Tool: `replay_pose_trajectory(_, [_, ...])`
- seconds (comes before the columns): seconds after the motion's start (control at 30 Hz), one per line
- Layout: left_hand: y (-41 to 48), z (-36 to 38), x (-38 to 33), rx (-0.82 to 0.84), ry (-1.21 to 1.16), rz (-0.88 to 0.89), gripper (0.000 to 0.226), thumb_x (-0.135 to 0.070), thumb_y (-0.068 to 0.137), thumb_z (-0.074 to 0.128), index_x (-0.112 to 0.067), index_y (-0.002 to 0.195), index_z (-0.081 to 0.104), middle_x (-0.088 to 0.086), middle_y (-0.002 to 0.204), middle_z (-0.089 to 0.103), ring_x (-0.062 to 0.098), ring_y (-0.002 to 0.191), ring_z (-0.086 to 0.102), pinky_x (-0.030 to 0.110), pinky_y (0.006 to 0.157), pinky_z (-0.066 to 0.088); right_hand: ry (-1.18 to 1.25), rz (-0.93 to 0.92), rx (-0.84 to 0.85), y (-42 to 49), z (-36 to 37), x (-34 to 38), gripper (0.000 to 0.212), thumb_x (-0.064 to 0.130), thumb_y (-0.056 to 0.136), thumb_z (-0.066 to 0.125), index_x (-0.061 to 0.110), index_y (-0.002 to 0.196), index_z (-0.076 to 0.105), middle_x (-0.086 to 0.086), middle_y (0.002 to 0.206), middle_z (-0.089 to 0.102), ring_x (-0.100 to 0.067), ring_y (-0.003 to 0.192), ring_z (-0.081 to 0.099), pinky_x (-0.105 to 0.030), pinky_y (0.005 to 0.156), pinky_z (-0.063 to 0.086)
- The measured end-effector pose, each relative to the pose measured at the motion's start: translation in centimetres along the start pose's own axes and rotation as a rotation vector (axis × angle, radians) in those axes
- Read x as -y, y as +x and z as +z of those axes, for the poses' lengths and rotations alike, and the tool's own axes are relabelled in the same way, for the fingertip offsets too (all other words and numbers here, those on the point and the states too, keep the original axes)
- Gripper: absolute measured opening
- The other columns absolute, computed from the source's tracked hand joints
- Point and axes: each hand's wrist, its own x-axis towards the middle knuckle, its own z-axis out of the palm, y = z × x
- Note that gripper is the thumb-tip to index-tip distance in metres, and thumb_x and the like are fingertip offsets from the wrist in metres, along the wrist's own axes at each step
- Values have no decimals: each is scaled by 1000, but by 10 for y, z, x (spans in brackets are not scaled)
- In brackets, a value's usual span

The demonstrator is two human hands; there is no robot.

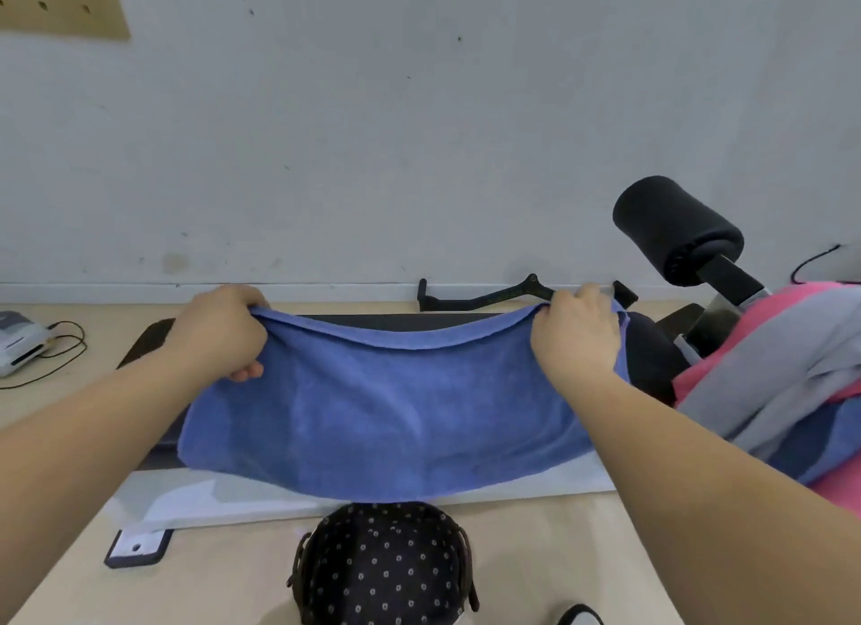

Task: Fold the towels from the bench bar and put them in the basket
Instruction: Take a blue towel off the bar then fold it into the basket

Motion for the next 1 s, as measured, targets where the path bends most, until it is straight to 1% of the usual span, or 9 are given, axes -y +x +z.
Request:
replay_pose_trajectory(0.13, [33,25,9,-3,-212,-103,43,11,86,35,-16,96,67,22,72,74,34,60,75,34,54,59,-12,-2,-31,29,46,12,22,16,99,44,8,104,64,-15,104,60,-35,103,54,-49,107,38])
replay_pose_trajectory(0.2, [52,40,16,-8,-223,-106,41,11,88,38,-15,100,67,22,80,73,35,70,75,42,65,63,-10,19,5,40,67,15,25,18,99,43,9,101,65,-13,98,60,-35,102,56,-49,113,33])
replay_pose_trajectory(0.3, [84,61,24,-44,-104,-39,40,9,84,44,-19,98,70,14,99,72,35,90,68,46,83,60,10,27,77,56,97,17,23,17,97,43,7,98,64,-13,99,61,-35,105,56,-46,112,32])
replay_pose_trajectory(0.43, [120,76,29,-50,-14,-38,40,3,85,43,-17,106,71,9,109,68,33,98,61,38,81,53,42,46,92,78,130,11,26,23,97,48,4,99,66,-20,107,64,-40,114,54,-51,118,28])
replay_pose_trajectory(0.53, [140,82,30,-114,48,1,43,-3,90,52,-10,129,65,17,131,62,37,114,58,42,95,49,107,38,97,88,142,11,27,25,100,48,4,104,65,-18,111,62,-39,112,53,-53,110,36])
replay_pose_trajectory(0.63, [140,85,30,-167,25,-28,54,-7,95,54,-10,149,46,19,154,36,41,123,54,46,102,43,128,9,80,89,146,14,27,24,103,49,11,124,58,-11,131,53,-33,125,45,-54,110,32])
replay_pose_trajectory(0.77, [116,84,36,-191,-11,100,52,-6,93,55,-10,144,50,11,152,38,32,121,55,39,98,42,172,-92,3,73,135,35,28,18,99,52,14,125,61,-8,135,53,-31,128,45,-56,111,31])
replay_pose_trajectory(0.9, [78,78,47,-61,73,153,47,-19,93,63,-10,139,57,12,154,40,32,138,45,41,112,38,463,-270,282,26,97,84,32,30,101,50,16,128,63,-4,132,57,-26,129,46,-42,110,38])
replay_pose_trajectory(1.0, [44,86,49,53,219,185,59,-42,100,55,-12,150,47,18,164,29,34,153,24,46,124,23,287,-385,487,-23,75,117,50,52,102,41,24,142,52,-6,154,42,-30,147,29,-52,121,22])
